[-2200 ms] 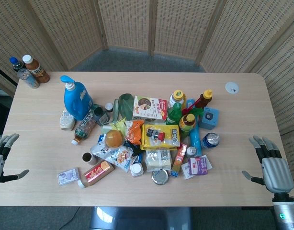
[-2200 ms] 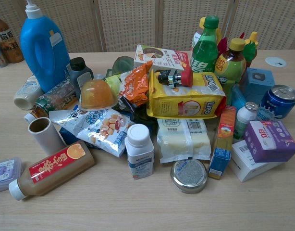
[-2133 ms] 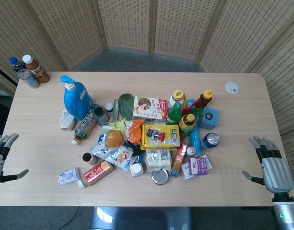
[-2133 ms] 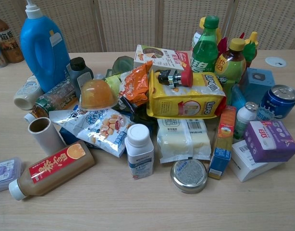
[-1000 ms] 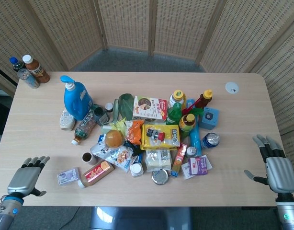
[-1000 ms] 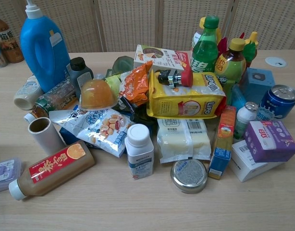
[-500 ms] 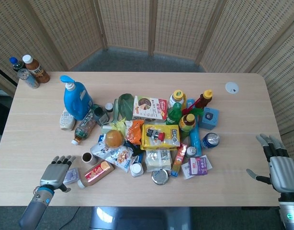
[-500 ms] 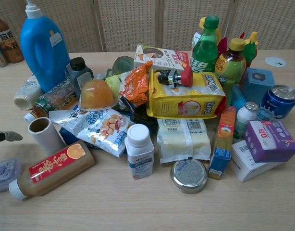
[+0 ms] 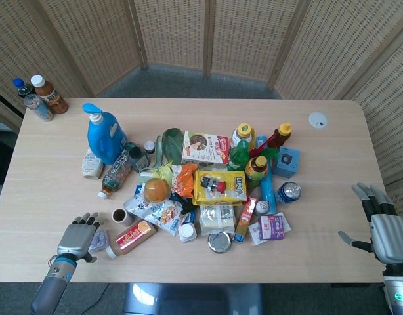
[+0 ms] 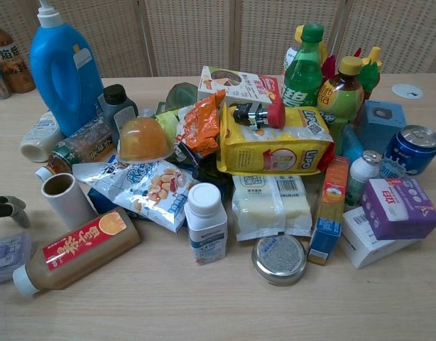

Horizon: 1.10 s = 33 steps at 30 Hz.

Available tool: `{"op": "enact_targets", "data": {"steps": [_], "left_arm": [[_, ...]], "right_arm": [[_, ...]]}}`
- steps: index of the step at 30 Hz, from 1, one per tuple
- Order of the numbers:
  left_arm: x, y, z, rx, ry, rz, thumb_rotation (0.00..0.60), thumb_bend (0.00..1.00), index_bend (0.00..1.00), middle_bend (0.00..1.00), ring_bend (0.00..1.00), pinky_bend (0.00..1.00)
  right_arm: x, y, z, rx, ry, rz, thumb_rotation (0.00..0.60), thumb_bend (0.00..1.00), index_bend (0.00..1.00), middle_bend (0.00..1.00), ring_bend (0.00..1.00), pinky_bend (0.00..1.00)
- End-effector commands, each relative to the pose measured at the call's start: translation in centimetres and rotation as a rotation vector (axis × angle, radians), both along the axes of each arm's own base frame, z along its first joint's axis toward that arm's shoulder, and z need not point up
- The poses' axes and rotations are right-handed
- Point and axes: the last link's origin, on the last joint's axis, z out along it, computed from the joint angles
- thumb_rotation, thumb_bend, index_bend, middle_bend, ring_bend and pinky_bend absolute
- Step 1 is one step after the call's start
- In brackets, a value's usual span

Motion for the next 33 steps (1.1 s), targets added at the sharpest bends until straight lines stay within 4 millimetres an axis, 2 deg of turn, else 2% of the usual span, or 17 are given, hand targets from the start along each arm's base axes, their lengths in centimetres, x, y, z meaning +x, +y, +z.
{"op": "enact_targets", "data": {"steps": [1, 3, 11, 15, 17, 33], "left_arm": [[0.0, 0.0, -0.3, 0.005, 0.01, -0.019, 0.6, 0.05, 0.39, 0.18, 0.2, 0.28], [0.0, 0.0, -0.4, 0.009, 0.018, -0.029, 0.6, 0.05, 0.42, 0.24, 0.25, 0.32], [-0.1, 0.1, 0.1, 0.04, 0.041, -0.052, 0.6, 0.06, 0.48, 0.29, 0.3, 0.35], [-0.1, 0.2, 0.7, 0.067, 0.036, -0.063, 0.6, 0.07, 0.54, 0.37, 0.38, 0.44], [-0.1, 0.3, 1.1, 0.084, 0.023, -0.065, 0.6, 0.07, 0.57, 0.4, 0.41, 0.45], [1.0, 1.1, 6.7, 0.221, -0.016, -0.081, 0.6, 0.07, 0.57, 0.4, 0.42, 0.45]], "right_arm": [[0.0, 0.0, 0.0, -0.001, -0.001, -0.001, 0.6, 0.0, 0.0, 0.0, 0.0, 0.0], [-0.1, 0.0, 0.1, -0.003, 0.0, -0.002, 0.6, 0.0, 0.0, 0.0, 0.0, 0.0], [-0.1, 0.0, 0.2, -0.007, -0.004, 0.0, 0.6, 0.0, 0.0, 0.0, 0.0, 0.0], [-0.1, 0.0, 0.2, -0.005, -0.003, 0.0, 0.6, 0.0, 0.0, 0.0, 0.0, 0.0], [0.0, 0.0, 0.1, -0.005, -0.001, 0.001, 0.6, 0.0, 0.0, 0.0, 0.0, 0.0], [0.0, 0.0, 0.2, -0.011, -0.001, -0.001, 0.6, 0.0, 0.0, 0.0, 0.0, 0.0]]}}
